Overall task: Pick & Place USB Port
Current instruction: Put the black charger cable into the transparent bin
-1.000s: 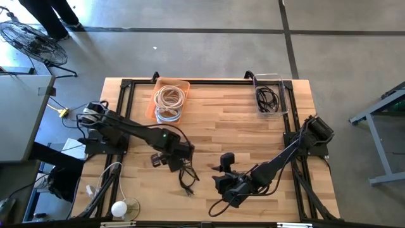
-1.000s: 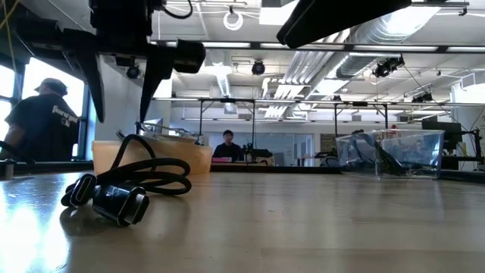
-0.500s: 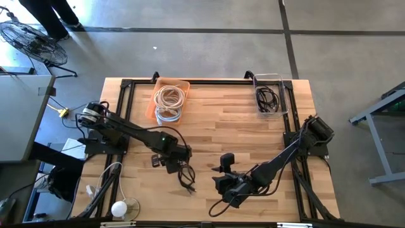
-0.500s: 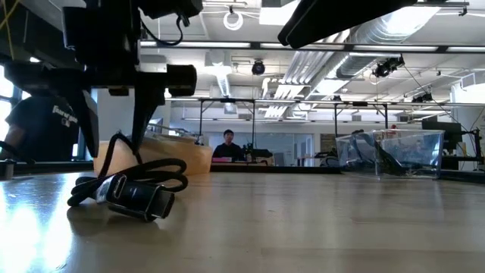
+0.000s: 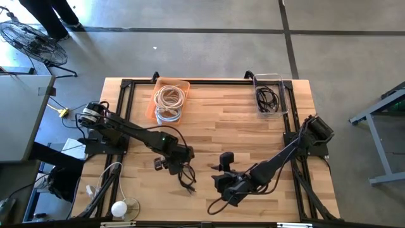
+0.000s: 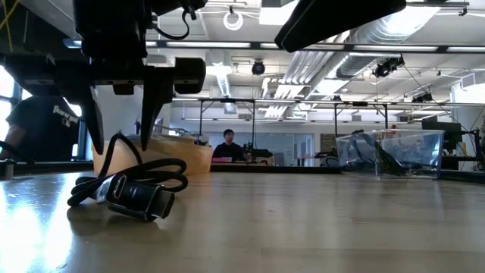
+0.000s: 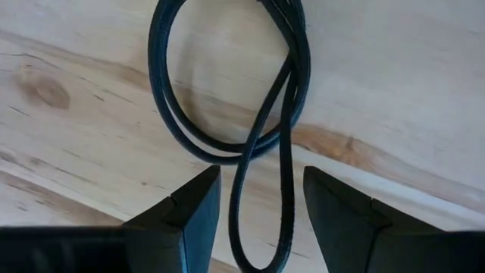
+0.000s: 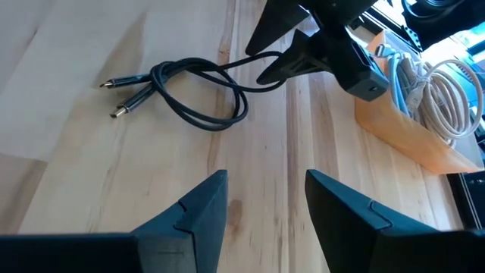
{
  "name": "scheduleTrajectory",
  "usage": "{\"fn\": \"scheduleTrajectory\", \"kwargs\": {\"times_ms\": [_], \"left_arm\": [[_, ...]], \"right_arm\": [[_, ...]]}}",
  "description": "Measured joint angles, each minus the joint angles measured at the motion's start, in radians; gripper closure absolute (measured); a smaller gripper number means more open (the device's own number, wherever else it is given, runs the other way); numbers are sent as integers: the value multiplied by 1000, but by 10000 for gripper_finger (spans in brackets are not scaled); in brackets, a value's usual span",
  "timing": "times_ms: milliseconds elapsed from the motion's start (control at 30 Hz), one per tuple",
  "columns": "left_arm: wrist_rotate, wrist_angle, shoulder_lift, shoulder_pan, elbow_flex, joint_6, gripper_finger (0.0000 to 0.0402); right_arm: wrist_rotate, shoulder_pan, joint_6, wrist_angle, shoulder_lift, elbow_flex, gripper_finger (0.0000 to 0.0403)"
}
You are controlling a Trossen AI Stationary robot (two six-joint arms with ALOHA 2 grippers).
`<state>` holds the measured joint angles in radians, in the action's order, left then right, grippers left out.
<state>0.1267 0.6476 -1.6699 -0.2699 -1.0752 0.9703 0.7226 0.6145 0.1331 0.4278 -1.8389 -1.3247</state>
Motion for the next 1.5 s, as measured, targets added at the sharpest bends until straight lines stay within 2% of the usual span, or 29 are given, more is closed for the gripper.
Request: {"fn": "scheduleTrajectory", "kwargs": {"times_ms": [467,700,900,1133,1300,1500], "left_arm": [[-37,-62,0,2,78,-10,218],[-6,-127,0,2,100,-10,221],[18,-127,0,2,101,-30,273],[-11,-160,0,2,101,-59,389],[1,-179,0,3,102,-60,382],[17,-238,0,2,99,-71,394]], "right_arm": [[-1,1,8,0,0,0,233],[0,1,6,0,0,0,233],[1,1,5,-8,0,0,233],[1,1,7,-8,0,0,233],[1,1,7,-8,0,0,233],[4,1,-9,-25,0,0,233]]}}
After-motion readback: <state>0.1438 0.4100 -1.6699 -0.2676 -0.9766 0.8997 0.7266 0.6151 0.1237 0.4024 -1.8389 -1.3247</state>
